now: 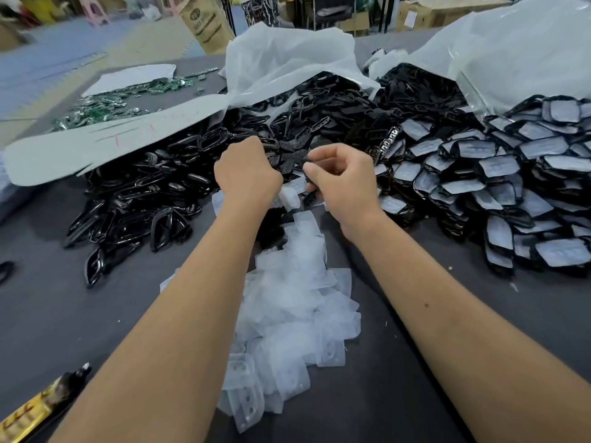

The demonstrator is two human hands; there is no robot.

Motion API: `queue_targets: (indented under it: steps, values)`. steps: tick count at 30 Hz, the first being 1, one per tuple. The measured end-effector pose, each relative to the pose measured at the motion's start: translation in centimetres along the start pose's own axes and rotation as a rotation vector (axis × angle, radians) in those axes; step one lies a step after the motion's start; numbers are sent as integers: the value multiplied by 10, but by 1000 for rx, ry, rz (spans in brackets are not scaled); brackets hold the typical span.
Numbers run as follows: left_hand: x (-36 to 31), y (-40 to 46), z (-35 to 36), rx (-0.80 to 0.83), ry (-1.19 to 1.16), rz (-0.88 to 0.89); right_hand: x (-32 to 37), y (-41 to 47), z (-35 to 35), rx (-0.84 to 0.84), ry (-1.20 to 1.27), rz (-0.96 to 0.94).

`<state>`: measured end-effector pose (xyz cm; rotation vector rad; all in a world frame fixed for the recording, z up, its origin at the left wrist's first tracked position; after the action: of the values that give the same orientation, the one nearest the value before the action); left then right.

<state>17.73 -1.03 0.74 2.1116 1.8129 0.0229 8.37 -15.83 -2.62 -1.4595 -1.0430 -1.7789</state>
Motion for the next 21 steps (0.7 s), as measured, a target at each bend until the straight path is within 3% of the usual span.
queue_targets:
  steps: [10,18,21]
  values:
    - [25,-28,-25,-86,-361,-63,-8,-27,11,164,422,111]
    - [61,-63,-23,-232,-568,-145,-3,-30,16,233,372,83]
    - [64,-71,-14,-201,-691,-116,-1,-32,16,249,323,77]
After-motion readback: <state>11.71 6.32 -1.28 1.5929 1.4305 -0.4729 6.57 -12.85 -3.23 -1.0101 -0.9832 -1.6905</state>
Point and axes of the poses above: each hand's wrist, its own y-axis towards the middle knuckle, its own z-axis out of the palm, x = y × z, the point moved 7 cm from there along y, towards the middle knuckle, and after that the axes turned 8 degrees about y, right-handed, at the moved point
